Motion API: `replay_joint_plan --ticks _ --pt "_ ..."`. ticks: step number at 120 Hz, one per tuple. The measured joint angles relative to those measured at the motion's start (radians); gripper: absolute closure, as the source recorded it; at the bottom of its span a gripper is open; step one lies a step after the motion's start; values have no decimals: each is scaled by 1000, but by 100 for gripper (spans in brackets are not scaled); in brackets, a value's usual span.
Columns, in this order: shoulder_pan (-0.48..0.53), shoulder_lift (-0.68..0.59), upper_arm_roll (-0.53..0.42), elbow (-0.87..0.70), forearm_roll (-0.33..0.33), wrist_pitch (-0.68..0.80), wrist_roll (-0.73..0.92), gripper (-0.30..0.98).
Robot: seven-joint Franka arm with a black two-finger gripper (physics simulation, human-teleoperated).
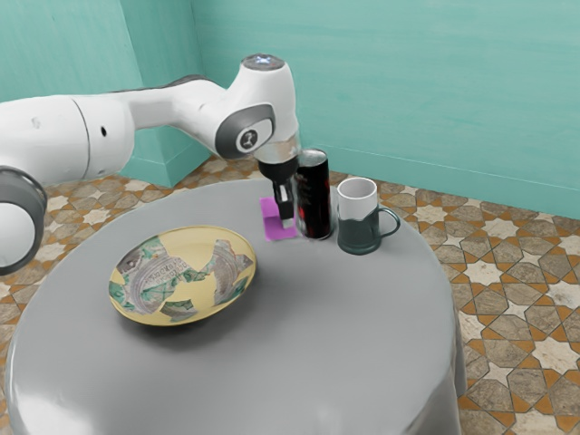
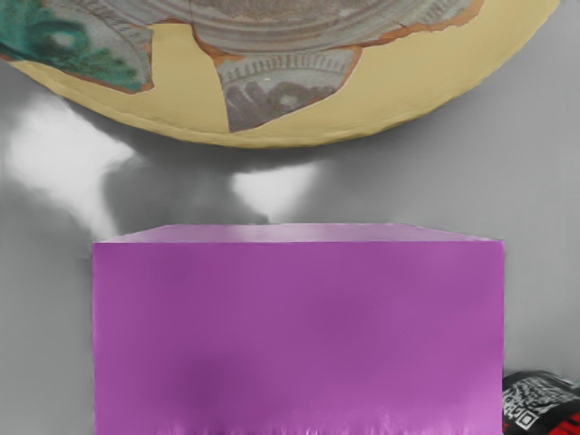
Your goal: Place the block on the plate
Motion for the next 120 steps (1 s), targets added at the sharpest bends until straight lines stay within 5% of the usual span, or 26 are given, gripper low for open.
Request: replay_joint_plan --ticks 17,32,59,120 --pt "132 21 -7 46 28 -42 44 33" --pt "192 6 51 46 -17 -61 105 34" --pt "177 -232 222 -325 -190 1 220 34" --pt "242 -300 155 -590 -294 204 365 32"
